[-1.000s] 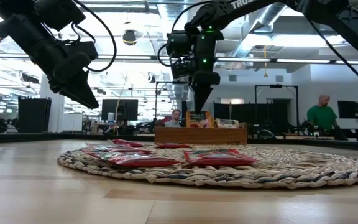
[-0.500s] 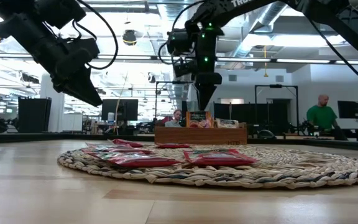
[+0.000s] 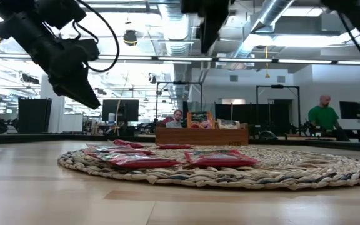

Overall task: Pick & Place Tea
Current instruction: Put the red tea bag into the left slot of the wooden organizer

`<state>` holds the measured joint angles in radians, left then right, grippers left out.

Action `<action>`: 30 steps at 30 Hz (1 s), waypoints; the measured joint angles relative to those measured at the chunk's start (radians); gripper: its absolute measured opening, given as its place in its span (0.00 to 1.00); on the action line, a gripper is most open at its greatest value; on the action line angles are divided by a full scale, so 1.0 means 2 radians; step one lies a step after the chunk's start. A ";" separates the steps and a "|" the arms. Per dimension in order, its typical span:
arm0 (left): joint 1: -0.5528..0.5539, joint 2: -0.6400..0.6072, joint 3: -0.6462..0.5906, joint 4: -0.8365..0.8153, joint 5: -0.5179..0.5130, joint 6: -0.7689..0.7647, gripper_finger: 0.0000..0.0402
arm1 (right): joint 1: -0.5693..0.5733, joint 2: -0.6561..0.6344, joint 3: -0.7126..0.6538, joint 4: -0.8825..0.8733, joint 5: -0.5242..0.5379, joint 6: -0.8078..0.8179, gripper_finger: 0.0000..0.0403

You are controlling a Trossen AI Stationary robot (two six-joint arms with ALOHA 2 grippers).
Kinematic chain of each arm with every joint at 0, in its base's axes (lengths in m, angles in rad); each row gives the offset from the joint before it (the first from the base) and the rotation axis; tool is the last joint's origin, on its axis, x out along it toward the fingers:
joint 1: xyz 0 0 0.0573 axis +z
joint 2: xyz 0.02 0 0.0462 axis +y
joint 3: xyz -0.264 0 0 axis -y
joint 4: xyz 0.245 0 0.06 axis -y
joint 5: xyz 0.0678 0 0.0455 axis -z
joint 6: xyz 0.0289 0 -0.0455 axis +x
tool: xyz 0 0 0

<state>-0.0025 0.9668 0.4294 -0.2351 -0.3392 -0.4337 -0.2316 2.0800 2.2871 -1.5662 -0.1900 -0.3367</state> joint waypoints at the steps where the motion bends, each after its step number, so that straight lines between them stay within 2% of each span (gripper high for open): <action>1: 0.000 0.000 0.000 -0.003 0.002 0.000 0.33 | 0.011 -0.009 -0.001 -0.001 0.002 0.001 0.42; 9: 0.000 0.000 0.000 -0.005 0.013 0.000 0.33 | 0.090 -0.064 -0.043 -0.002 0.017 0.034 0.37; 13: 0.000 0.000 0.000 -0.007 0.019 0.000 0.33 | 0.108 -0.104 -0.107 -0.002 0.039 0.044 0.33; 18: 0.000 0.000 0.000 -0.008 0.037 -0.002 0.33 | 0.093 -0.193 -0.208 0.009 0.044 0.087 0.28; 25: 0.000 0.000 0.000 -0.003 0.055 -0.004 0.33 | 0.075 -0.344 -0.371 0.136 0.044 0.148 0.26; 30: 0.000 0.000 0.000 0.029 0.092 -0.006 0.33 | 0.076 -0.446 -0.499 0.248 0.043 0.193 0.26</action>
<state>-0.0022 0.9668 0.4294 -0.1779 -0.1557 -0.4449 -0.0799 1.1880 1.2883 -1.0703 -0.1034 0.0489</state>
